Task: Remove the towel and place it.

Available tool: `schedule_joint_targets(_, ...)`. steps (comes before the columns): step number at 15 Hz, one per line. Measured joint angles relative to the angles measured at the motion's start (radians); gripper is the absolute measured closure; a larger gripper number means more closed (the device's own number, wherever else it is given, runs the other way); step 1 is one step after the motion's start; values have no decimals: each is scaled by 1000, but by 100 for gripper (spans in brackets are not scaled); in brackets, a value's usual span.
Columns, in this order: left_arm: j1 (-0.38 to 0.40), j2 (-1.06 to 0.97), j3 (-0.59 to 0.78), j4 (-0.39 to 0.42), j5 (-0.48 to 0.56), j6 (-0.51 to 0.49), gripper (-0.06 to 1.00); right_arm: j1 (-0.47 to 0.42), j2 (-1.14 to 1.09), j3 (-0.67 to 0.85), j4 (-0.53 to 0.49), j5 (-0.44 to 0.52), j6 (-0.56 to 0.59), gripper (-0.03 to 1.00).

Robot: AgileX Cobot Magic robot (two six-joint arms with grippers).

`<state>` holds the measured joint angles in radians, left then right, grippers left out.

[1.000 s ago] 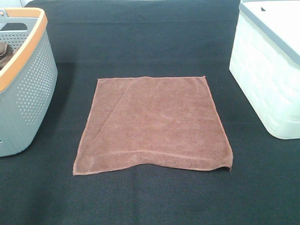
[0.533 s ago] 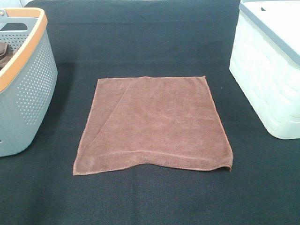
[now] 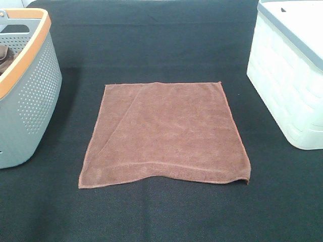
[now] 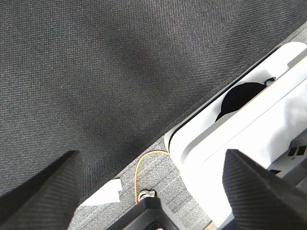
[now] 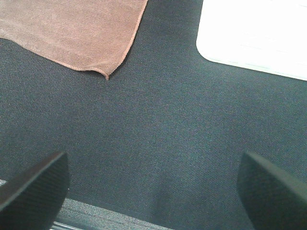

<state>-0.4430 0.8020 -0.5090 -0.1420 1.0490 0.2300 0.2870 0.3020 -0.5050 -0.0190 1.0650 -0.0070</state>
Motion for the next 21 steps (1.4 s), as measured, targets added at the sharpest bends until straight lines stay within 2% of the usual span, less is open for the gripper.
schedule_joint_targets(3, 20, -75, 0, -1, 2, 0, 19, -10, 0, 0, 1, 0, 0, 7)
schedule_joint_targets(6, 163, -295, 0, 0, 4, 0, 19, -120, 0, 0, 3, 0, 0, 7)
schedule_joint_targets(8, 301, -500, 0, 4, 5, 2, 19, -206, -23, 0, 4, 0, 0, 7)
schedule_joint_targets(12, 467, -741, 1, 10, 6, 2, 19, -233, -152, 0, 8, 0, 1, 7)
schedule_joint_targets(16, 492, -806, 1, 11, 6, 3, 19, -233, -300, 0, 19, 0, 1, 7)
schedule_joint_targets(21, 492, -806, 1, 11, 6, 3, 19, -233, -309, 0, 19, 0, 1, 7)
